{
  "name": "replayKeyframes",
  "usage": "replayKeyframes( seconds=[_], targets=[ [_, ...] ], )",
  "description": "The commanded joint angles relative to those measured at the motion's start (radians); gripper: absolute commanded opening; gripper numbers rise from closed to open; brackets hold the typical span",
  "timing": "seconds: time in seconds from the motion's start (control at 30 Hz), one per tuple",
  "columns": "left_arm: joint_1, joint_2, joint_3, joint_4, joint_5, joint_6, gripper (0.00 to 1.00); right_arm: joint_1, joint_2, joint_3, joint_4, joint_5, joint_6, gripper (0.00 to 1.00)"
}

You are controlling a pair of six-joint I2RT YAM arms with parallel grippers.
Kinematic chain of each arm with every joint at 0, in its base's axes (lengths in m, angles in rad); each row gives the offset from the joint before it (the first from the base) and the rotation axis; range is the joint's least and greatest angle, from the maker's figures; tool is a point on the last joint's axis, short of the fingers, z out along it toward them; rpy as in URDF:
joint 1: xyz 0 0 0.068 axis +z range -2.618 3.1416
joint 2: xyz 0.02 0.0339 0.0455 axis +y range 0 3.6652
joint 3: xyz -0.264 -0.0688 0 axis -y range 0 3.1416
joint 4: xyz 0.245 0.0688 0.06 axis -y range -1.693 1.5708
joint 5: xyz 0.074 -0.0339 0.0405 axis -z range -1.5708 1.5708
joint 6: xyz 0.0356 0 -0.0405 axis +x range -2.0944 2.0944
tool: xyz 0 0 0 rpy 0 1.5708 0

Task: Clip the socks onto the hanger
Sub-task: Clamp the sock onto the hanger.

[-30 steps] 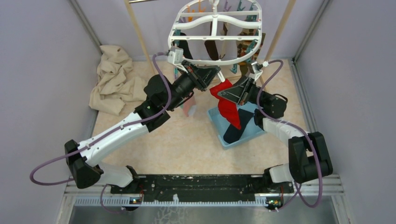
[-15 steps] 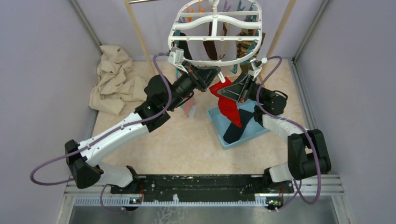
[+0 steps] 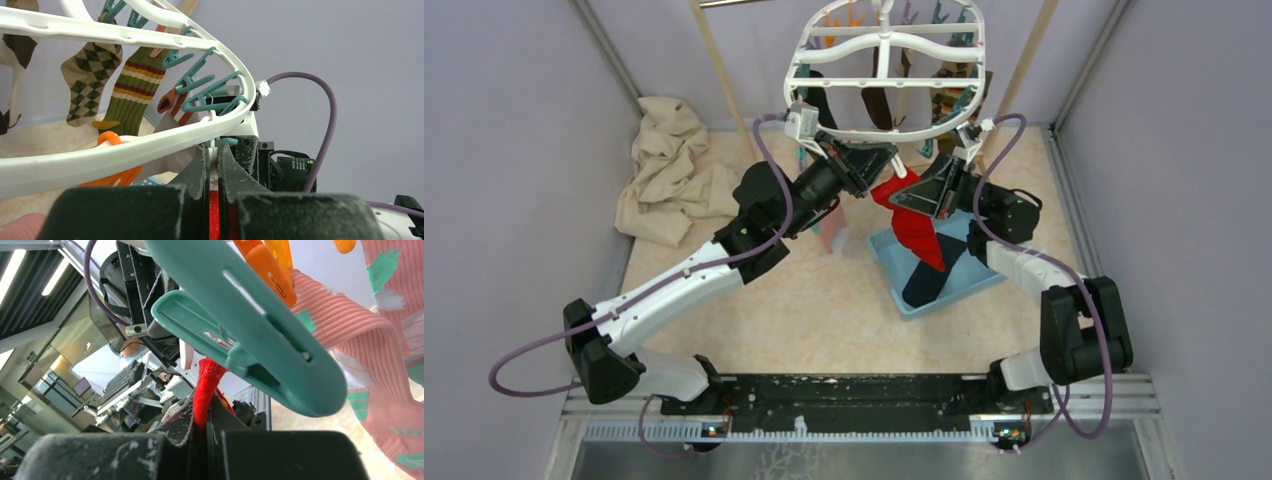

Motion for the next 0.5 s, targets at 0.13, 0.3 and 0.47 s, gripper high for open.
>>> replayKeyframes(
  seconds=[0.13,0.3,0.47],
  targets=[
    [-0.004,-0.025,-0.009,0.031,0.051,0.003,0.0,-0.009,-0.04,0.027,0.165,-0.013,-0.002,0.0],
    [-0.004,-0.034,-0.01,0.028,0.04,0.012,0.0,-0.008,-0.07,-0.005,0.166,-0.011,-0.015,0.0],
    [-0.004,-0.03,-0.011,0.03,0.05,0.008,0.0,-0.009,-0.084,0.009,0.165,-0.008,-0.017,0.0]
  ],
)
